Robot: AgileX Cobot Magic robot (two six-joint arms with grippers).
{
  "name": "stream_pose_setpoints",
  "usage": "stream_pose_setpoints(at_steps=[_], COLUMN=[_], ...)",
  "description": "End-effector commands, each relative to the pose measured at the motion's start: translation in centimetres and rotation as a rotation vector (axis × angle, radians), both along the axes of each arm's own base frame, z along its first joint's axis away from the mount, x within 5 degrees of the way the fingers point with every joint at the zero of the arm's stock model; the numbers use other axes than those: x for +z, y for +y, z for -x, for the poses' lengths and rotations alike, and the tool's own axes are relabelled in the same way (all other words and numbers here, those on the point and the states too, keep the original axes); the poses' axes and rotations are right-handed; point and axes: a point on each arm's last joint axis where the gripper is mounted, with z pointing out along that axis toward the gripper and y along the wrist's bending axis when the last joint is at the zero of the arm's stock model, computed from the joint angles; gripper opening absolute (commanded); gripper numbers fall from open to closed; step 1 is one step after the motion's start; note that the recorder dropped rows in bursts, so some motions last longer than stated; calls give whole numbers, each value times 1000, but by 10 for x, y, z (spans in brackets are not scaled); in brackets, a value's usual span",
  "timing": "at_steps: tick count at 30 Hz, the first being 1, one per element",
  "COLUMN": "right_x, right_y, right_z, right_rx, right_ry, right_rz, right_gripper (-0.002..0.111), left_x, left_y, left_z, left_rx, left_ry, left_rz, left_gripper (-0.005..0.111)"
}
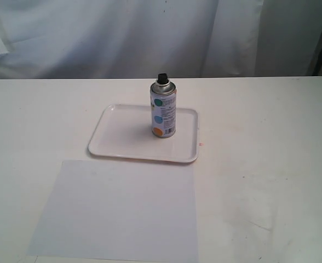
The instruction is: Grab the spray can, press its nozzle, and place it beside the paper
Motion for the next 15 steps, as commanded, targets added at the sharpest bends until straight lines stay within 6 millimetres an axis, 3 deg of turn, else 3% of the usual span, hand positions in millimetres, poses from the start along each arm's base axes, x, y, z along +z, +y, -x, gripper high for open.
stream_pose_setpoints(at_steps=[1, 7, 15], right_x=[-14, -55, -108], right_y=[0, -12, -17], right_z=[0, 8, 19], right_rx=[-5, -157, -248], right_ry=[38, 141, 91], right_rz=[-19, -117, -214], right_gripper=[0, 0, 0], left_x=[0, 0, 0], left_y=[0, 0, 0], left_z=[1, 1, 1], left_rx=[4, 4, 4], left_ry=[-7, -7, -7], left_rz=[-4, -4, -4], left_gripper=[0, 0, 0])
